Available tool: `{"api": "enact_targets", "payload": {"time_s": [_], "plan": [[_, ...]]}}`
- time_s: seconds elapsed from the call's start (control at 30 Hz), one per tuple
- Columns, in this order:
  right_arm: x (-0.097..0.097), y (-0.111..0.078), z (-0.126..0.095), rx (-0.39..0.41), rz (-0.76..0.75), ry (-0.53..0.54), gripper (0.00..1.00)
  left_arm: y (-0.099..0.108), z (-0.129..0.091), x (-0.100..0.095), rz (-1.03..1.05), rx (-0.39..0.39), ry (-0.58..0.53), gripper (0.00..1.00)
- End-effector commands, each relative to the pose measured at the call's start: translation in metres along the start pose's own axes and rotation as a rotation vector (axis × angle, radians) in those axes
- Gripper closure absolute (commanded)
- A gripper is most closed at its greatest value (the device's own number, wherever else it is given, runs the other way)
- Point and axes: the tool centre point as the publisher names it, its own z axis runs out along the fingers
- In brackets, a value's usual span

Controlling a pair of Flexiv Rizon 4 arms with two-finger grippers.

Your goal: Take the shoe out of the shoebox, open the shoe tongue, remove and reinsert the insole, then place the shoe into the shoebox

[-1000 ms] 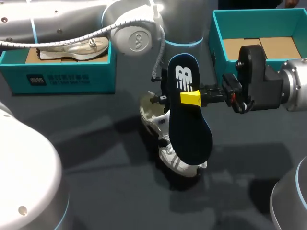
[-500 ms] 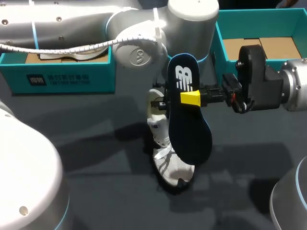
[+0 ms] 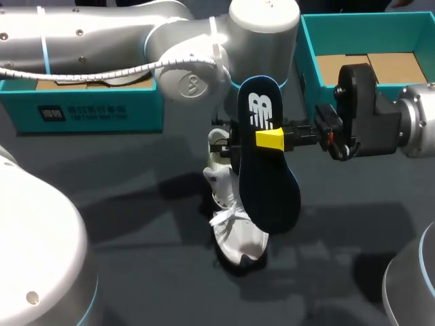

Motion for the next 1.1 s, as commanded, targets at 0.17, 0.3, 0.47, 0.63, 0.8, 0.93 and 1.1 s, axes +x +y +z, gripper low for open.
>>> {"api": "enact_targets", "payload": {"time_s": [0.17, 0.3, 0.47, 0.63, 0.8, 0.93, 1.1], "plan": [[0.002, -0.001, 0.001, 0.001, 0.001, -0.005, 1.00, 0.006, 0.016, -0.003, 0.021, 0.033, 0.003, 1.00], [0.002, -0.001, 0.001, 0.001, 0.001, -0.005, 1.00, 0.007, 0.021, -0.004, 0.038, 0.032, 0.006, 1.00], [0.002, -0.001, 0.001, 0.001, 0.001, -0.005, 1.00, 0.007, 0.027, -0.008, 0.048, 0.030, 0.004, 1.00], [0.002, -0.001, 0.001, 0.001, 0.001, -0.005, 1.00, 0.007, 0.035, -0.013, 0.045, 0.023, 0.021, 1.00], [0.002, -0.001, 0.001, 0.001, 0.001, -0.005, 1.00, 0.008, 0.044, -0.020, 0.043, 0.017, 0.039, 1.00], [0.002, -0.001, 0.001, 0.001, 0.001, -0.005, 1.00, 0.010, 0.049, -0.025, 0.044, 0.018, 0.048, 1.00], [0.002, -0.001, 0.001, 0.001, 0.001, -0.005, 1.00, 0.014, 0.053, -0.031, 0.035, 0.023, 0.051, 0.67]]}}
